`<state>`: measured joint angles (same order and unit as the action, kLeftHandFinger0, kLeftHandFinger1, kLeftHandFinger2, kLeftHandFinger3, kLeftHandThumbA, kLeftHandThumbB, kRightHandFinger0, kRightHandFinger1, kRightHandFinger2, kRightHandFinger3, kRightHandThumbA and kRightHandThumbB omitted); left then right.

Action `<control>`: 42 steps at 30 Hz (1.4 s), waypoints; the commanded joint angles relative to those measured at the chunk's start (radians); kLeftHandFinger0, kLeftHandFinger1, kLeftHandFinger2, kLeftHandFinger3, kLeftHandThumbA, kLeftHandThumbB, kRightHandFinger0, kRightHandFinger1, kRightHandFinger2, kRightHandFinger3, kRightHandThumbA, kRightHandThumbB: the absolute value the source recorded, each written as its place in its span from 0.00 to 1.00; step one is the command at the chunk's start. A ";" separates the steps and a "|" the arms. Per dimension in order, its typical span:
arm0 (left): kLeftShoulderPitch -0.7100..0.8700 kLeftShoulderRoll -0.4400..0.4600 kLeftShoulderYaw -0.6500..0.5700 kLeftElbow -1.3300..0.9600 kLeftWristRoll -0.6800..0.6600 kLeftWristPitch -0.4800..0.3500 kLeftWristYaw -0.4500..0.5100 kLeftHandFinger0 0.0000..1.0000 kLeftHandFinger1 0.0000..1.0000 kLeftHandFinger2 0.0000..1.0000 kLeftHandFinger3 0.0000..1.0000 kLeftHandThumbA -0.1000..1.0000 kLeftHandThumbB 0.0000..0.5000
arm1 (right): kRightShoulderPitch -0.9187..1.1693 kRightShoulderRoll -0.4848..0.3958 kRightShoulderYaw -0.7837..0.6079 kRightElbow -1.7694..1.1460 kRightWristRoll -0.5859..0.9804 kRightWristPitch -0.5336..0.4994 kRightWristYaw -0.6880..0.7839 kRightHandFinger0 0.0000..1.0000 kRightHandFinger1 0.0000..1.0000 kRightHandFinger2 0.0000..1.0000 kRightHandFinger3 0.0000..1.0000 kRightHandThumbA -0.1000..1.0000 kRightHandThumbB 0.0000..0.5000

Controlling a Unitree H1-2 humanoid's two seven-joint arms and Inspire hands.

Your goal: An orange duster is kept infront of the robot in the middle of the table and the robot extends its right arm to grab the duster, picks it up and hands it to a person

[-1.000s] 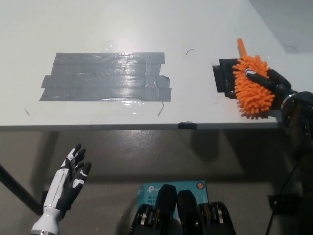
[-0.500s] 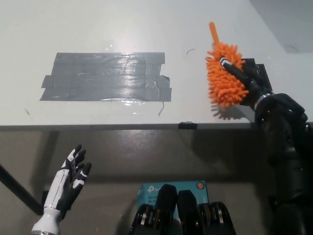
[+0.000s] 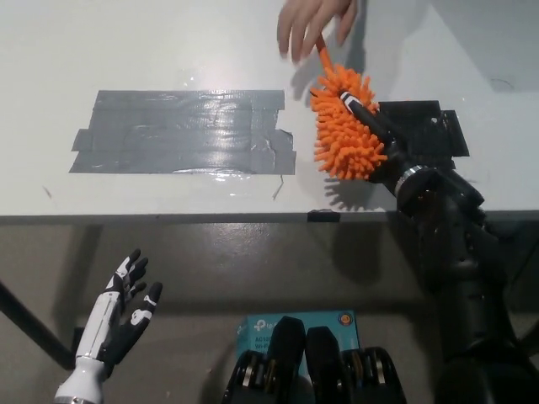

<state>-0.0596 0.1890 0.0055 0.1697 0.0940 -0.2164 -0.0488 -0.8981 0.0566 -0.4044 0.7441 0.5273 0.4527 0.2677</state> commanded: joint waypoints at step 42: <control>-0.031 0.001 0.000 -0.016 0.008 -0.011 0.004 0.96 1.00 1.00 1.00 0.68 0.20 | 0.501 -0.186 0.295 -1.023 -0.048 -0.112 0.066 1.00 1.00 1.00 1.00 0.83 0.87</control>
<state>-0.0554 0.1794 0.0030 0.1632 0.0952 -0.2124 -0.0490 -0.5537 -0.0679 -0.1523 0.1780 0.6957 0.4637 0.3969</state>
